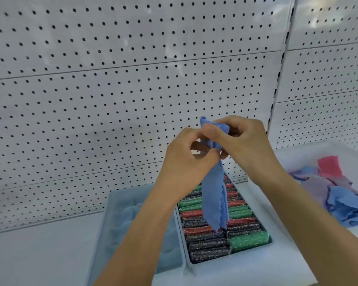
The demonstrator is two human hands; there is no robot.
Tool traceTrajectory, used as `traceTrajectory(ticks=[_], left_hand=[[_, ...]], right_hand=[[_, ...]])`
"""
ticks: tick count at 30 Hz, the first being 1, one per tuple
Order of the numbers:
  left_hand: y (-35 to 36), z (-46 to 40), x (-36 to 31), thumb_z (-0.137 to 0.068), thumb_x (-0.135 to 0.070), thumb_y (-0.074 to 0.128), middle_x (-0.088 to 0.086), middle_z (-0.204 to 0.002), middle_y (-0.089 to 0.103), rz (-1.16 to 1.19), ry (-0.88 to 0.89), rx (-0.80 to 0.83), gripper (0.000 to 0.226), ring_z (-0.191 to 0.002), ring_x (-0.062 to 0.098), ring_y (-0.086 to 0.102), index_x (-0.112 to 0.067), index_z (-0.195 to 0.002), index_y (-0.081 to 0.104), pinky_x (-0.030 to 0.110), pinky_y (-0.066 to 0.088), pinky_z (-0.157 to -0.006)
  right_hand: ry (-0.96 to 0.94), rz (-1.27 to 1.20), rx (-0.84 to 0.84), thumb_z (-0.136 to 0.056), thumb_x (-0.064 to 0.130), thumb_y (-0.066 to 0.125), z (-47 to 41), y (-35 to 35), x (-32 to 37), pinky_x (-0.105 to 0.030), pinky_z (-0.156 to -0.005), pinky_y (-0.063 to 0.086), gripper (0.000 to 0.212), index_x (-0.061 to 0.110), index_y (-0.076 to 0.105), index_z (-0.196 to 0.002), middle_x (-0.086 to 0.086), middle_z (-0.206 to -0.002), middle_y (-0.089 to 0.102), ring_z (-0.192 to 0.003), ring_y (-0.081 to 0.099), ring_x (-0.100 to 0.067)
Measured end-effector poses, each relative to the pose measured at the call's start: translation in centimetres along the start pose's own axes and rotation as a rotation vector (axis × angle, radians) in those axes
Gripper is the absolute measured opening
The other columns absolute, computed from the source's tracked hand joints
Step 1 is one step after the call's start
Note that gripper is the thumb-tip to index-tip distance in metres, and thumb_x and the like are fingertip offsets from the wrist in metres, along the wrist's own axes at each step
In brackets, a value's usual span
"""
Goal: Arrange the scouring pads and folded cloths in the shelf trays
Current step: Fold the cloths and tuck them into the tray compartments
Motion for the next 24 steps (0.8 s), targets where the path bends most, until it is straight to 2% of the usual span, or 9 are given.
traceTrajectory(ticks=[2,5,6,8,10,13,18,21,24], left_hand=[[-0.4,0.4,-0.3,-0.085,0.0,0.061,-0.004,-0.102,0.063,0.073,0.025,-0.007,0.03,-0.092,0.009,0.067,-0.022,-0.105,0.07,0.02,0.054,-0.078],[-3.6,0.6,1.2,-0.085,-0.01,0.068,-0.006,-0.11,0.065,0.157,0.001,-0.272,0.03,-0.099,0.009,0.065,-0.03,-0.108,0.067,0.026,0.054,-0.084],[-3.6,0.4,2.1,-0.085,-0.02,0.072,-0.008,-0.118,0.064,0.151,-0.043,-0.264,0.032,-0.105,0.005,0.062,-0.031,-0.115,0.063,0.025,0.053,-0.087],[-1.0,0.0,4.3,-0.083,-0.037,0.074,-0.007,-0.127,0.063,0.227,-0.162,-0.023,0.048,-0.115,0.005,0.06,-0.023,-0.126,0.059,0.022,0.051,-0.091],[1.8,1.1,6.2,-0.077,-0.039,0.071,0.001,-0.117,0.071,0.3,-0.281,0.162,0.052,-0.107,0.012,0.067,-0.009,-0.119,0.065,0.022,0.054,-0.086],[3.3,2.5,8.0,-0.071,-0.044,0.071,0.013,-0.099,0.075,0.276,-0.387,0.178,0.058,-0.09,0.023,0.072,0.007,-0.099,0.069,0.035,0.057,-0.083],[4.6,3.1,11.3,-0.08,-0.057,0.067,0.005,-0.1,0.075,0.206,-0.635,0.142,0.061,-0.094,0.022,0.072,-0.003,-0.106,0.069,0.044,0.054,-0.093],[6.1,3.7,12.7,-0.096,-0.037,0.056,0.012,-0.112,0.072,0.518,-0.841,0.108,0.041,-0.106,0.029,0.067,-0.005,-0.12,0.064,0.048,0.05,-0.098],[7.4,3.9,12.4,-0.1,-0.029,0.04,0.017,-0.104,0.071,0.852,-0.915,0.056,0.038,-0.097,0.031,0.067,-0.005,-0.121,0.06,0.043,0.051,-0.085]], right_hand=[[0.0,-0.014,0.016,-0.083,0.021,0.072,-0.4,0.0,0.2,-0.029,-0.058,0.054,0.006,0.015,0.073,-0.086,-0.008,-0.072,0.071,-0.062,0.065,-0.019],[0.005,-0.072,0.06,-0.087,0.01,0.067,-1.3,-0.3,0.6,-0.03,-0.056,0.047,0.008,0.012,0.073,-0.082,-0.022,-0.075,0.067,-0.063,0.057,-0.019],[0.006,-0.089,0.09,-0.087,0.009,0.066,-1.6,-0.4,0.9,-0.03,-0.055,0.044,0.009,0.012,0.072,-0.08,-0.023,-0.073,0.063,-0.063,0.054,-0.02],[0.007,-0.132,0.158,-0.087,0.011,0.067,-2.3,-0.3,1.4,-0.03,-0.055,0.041,0.009,0.012,0.07,-0.078,-0.013,-0.07,0.061,-0.064,0.051,-0.02],[0.024,-0.172,0.216,-0.087,0.013,0.067,-3.2,-0.4,1.6,-0.031,-0.058,0.041,0.006,0.01,0.07,-0.083,-0.006,-0.075,0.063,-0.069,0.054,-0.018],[0.058,-0.209,0.263,-0.087,0.013,0.065,-4.4,-1.0,1.4,-0.027,-0.065,0.046,0.006,0.009,0.069,-0.085,-0.002,-0.079,0.067,-0.072,0.06,-0.014],[0.056,-0.196,0.282,-0.086,0.011,0.066,-5.5,-2.5,0.2,-0.026,-0.068,0.054,0.005,0.009,0.07,-0.087,0.0,-0.079,0.071,-0.073,0.065,-0.013],[-0.033,-0.129,0.289,-0.084,0.006,0.069,-4.0,-2.6,0.0,-0.019,-0.067,0.053,0.01,0.014,0.073,-0.086,0.007,-0.073,0.071,-0.067,0.063,-0.006],[-0.132,-0.007,0.394,-0.08,0.008,0.073,-0.8,-1.7,-0.9,-0.015,-0.067,0.051,0.016,0.023,0.075,-0.086,0.016,-0.075,0.072,-0.067,0.063,0.001]])
Point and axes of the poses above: each hand's wrist, its own z-axis away from the middle knuckle, its own y-axis out of the palm, x = y × z, the point moved 10 cm from there along -z, towards the middle knuckle
